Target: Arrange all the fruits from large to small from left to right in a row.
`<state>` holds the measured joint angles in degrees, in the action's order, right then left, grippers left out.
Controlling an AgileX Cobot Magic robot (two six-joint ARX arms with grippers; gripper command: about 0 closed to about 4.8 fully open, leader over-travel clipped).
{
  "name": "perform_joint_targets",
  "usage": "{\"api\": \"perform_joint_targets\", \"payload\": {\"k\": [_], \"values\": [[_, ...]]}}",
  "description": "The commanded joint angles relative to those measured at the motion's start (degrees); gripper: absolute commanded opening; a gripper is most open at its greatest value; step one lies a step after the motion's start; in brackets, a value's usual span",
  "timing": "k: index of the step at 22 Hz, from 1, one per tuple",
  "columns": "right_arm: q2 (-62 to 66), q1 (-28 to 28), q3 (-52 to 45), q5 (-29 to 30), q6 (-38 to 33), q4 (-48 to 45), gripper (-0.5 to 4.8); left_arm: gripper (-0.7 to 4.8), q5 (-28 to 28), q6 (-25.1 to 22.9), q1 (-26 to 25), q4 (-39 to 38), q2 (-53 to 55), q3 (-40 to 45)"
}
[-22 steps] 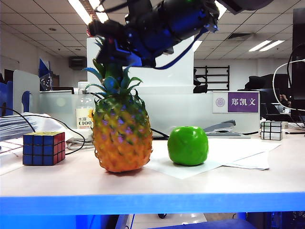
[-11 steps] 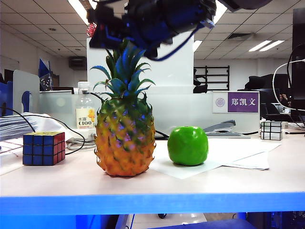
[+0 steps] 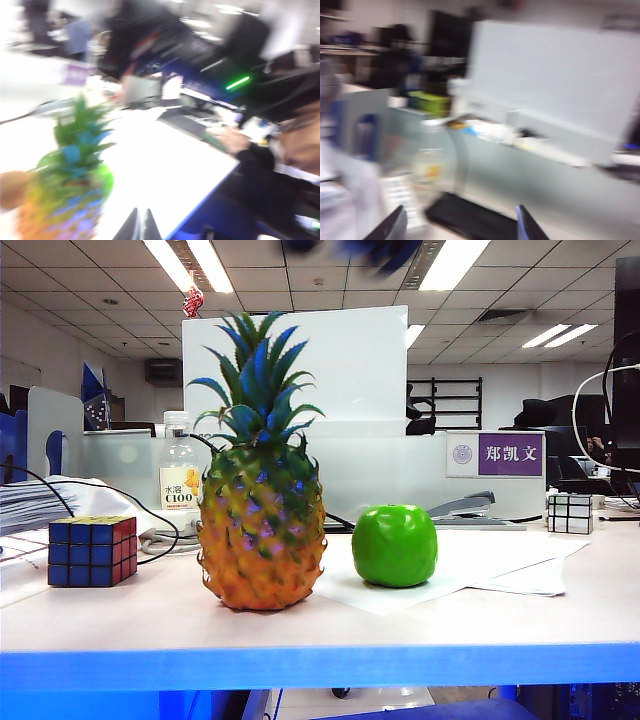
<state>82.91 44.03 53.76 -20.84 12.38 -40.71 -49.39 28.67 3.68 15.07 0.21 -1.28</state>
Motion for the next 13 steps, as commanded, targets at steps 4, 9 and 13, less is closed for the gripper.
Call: {"api": "perform_joint_targets", "payload": {"k": [4, 9, 13], "values": [[-12.2, -2.3, 0.2, -1.6, -5.9, 32.3, 4.79, 0.17, 3.5, 1.0, -0.1, -3.7, -0.1, -0.2], [-11.1, -2.3, -0.2, -1.5, -6.9, 42.1, 4.79, 0.18, 3.3, -0.3, 0.0, -3.6, -0.1, -0.2], [-7.3, -3.9, -0.2, -1.5, -10.4, 46.2, 4.79, 0.19, 3.3, -1.1, 0.0, -1.9, -0.1, -0.2]]}}
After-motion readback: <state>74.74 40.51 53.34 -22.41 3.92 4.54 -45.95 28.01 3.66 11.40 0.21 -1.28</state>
